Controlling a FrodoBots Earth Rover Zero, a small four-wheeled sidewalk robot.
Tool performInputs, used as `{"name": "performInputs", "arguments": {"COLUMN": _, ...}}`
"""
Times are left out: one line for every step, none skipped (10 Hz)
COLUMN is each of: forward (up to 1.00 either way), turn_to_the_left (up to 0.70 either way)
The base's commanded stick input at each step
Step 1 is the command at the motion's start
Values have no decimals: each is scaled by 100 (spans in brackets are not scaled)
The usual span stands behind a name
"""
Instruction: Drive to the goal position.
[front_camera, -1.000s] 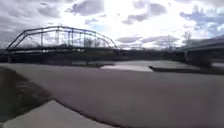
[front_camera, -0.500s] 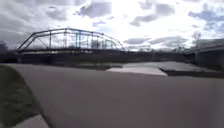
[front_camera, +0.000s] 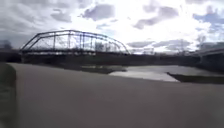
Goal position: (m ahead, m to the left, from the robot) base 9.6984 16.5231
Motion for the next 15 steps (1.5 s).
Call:
{"name": "performInputs", "arguments": {"forward": 100, "turn_to_the_left": 37}}
{"name": "performInputs", "arguments": {"forward": 100, "turn_to_the_left": 8}}
{"name": "performInputs", "arguments": {"forward": 100, "turn_to_the_left": 0}}
{"name": "performInputs", "arguments": {"forward": 100, "turn_to_the_left": 0}}
{"name": "performInputs", "arguments": {"forward": 100, "turn_to_the_left": 0}}
{"name": "performInputs", "arguments": {"forward": 100, "turn_to_the_left": 1}}
{"name": "performInputs", "arguments": {"forward": 100, "turn_to_the_left": 2}}
{"name": "performInputs", "arguments": {"forward": 100, "turn_to_the_left": 3}}
{"name": "performInputs", "arguments": {"forward": 100, "turn_to_the_left": 7}}
{"name": "performInputs", "arguments": {"forward": 100, "turn_to_the_left": 15}}
{"name": "performInputs", "arguments": {"forward": 100, "turn_to_the_left": 14}}
{"name": "performInputs", "arguments": {"forward": 100, "turn_to_the_left": 3}}
{"name": "performInputs", "arguments": {"forward": 100, "turn_to_the_left": 1}}
{"name": "performInputs", "arguments": {"forward": 100, "turn_to_the_left": 4}}
{"name": "performInputs", "arguments": {"forward": 100, "turn_to_the_left": 24}}
